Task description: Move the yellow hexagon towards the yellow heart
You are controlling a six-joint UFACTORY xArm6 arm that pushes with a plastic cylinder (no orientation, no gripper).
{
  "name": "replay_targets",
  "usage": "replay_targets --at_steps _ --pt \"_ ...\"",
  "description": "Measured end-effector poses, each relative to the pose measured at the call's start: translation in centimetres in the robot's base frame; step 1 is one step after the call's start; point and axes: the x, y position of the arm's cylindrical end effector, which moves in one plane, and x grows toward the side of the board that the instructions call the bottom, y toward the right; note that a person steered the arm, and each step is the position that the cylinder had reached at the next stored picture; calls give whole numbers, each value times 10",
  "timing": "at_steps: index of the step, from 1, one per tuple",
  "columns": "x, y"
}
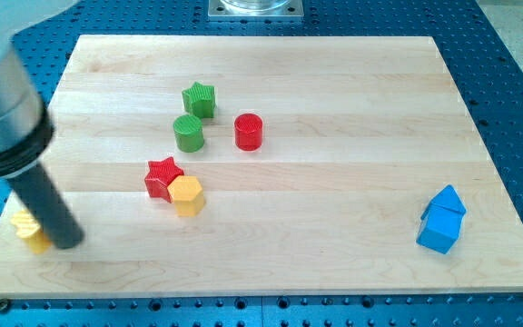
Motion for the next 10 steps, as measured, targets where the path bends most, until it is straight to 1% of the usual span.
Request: replay_targets --at_steps 1,2,3,5,6,7,10 --pt "23 78" --pt "-18 190" --pt "-61 198" --pt "-32 81" --pt "-31 70" --pt "-30 44" --pt "-30 51"
